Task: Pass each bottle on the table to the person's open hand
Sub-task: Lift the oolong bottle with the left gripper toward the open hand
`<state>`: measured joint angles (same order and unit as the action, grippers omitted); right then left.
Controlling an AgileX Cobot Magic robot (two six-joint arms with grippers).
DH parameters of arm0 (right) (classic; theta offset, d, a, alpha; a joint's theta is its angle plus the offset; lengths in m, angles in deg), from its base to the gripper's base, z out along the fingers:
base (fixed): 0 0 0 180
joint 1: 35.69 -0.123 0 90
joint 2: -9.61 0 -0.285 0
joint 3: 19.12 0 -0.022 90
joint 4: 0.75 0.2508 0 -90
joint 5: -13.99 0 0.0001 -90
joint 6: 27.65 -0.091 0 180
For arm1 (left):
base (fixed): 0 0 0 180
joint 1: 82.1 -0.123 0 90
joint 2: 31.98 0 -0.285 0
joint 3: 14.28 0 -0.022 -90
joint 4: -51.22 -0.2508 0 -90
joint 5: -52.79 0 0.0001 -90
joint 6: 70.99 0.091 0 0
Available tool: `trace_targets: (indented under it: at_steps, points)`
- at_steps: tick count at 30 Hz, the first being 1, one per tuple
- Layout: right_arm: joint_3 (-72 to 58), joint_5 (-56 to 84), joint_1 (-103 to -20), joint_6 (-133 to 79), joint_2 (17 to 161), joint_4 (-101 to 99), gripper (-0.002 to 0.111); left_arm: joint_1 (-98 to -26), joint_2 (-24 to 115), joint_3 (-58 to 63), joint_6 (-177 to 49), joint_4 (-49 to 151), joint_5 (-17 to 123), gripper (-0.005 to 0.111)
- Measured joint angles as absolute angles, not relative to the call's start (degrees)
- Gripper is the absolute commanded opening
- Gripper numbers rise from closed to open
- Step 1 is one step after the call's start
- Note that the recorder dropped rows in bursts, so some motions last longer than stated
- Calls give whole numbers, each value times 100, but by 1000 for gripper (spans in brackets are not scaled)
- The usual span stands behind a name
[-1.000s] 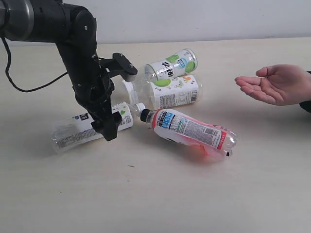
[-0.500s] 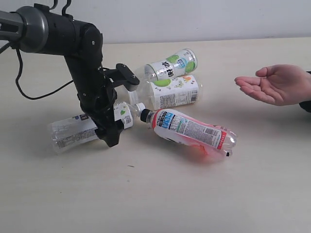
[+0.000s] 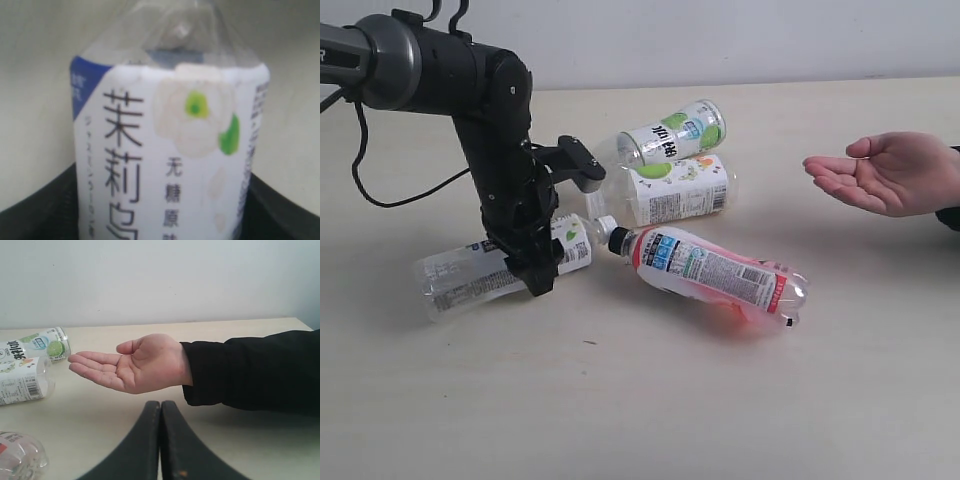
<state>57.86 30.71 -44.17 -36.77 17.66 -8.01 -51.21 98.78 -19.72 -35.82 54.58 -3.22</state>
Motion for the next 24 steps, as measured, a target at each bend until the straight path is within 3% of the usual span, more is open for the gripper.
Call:
trace_targets:
  at_steps: [24]
  points:
    - [5786,3071,-4417,-3677,1766,-801,0,-5121,8917,-1972,-3964,5271,-913,0]
